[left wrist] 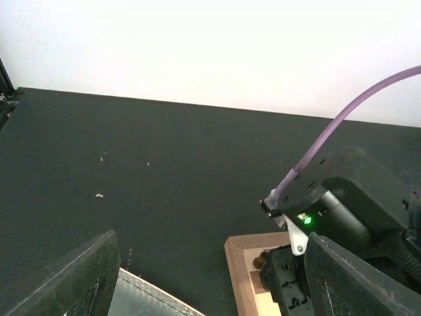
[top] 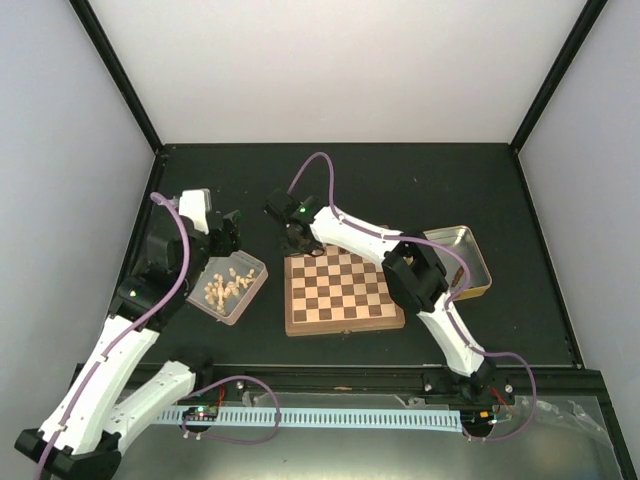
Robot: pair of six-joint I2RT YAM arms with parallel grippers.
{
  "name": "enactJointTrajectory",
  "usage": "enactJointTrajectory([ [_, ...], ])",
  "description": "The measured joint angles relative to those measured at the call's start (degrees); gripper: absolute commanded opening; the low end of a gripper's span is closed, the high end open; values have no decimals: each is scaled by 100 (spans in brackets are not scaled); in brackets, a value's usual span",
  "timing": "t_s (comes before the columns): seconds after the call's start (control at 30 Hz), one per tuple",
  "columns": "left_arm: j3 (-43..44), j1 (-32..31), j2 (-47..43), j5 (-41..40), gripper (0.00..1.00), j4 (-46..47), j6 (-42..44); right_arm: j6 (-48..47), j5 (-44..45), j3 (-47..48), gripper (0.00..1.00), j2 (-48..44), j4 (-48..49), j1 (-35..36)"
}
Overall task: Set up the chess pieces on the board
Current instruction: Place the chess piece on the chessboard.
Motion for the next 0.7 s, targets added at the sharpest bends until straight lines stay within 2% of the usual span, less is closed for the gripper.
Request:
enactJointTrajectory([
  [0.23, -26, 20, -120, 59, 79, 2, -7, 44, 131, -358, 14, -50, 26, 33],
  [0.7, -46, 20, -114, 107, 79, 2, -9, 37, 151, -367, 17, -52, 275, 42],
])
